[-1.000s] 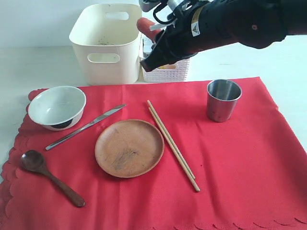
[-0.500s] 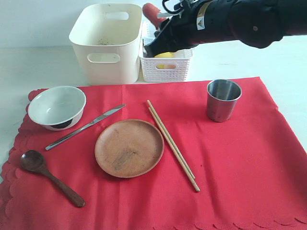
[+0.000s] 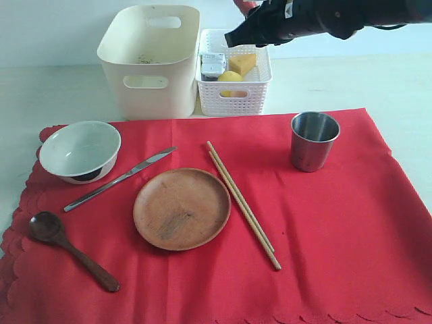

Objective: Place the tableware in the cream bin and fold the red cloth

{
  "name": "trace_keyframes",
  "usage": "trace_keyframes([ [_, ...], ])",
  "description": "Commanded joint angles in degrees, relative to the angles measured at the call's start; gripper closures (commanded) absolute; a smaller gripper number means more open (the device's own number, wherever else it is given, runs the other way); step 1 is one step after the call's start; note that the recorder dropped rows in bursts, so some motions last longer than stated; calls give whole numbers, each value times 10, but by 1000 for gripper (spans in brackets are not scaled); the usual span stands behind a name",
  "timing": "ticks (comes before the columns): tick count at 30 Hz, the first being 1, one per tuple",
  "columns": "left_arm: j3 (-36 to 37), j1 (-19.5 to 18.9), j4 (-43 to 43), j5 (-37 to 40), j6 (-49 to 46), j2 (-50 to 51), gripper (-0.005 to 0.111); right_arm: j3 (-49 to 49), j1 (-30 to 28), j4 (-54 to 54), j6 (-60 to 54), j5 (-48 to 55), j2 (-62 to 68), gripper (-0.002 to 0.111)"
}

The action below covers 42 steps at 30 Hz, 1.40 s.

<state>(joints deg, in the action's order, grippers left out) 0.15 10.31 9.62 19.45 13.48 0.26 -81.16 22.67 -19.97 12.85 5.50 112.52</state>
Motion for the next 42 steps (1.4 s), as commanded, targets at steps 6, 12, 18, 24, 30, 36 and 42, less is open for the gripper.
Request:
trace_keyframes([
  [6,-2,3,2,-7,2,-3,105,-157,-17,0,-12,62,142,106],
  [12,-2,3,2,-7,2,-3,105,-248,-18,0,-34,118,221,105],
  [18,-2,3,2,-7,2,-3,105,-288,-18,0,-34,157,249,76],
  [24,-2,3,2,-7,2,-3,105,-304,-18,0,-34,201,236,43],
  [30,-2,3,2,-7,2,-3,105,-305,-18,0,-34,289,190,39],
  [36,-2,3,2,-7,2,-3,105,-305,-17,0,-38,402,127,53],
  [42,-2,3,2,-7,2,-3,105,-290,-17,0,-38,523,56,90],
])
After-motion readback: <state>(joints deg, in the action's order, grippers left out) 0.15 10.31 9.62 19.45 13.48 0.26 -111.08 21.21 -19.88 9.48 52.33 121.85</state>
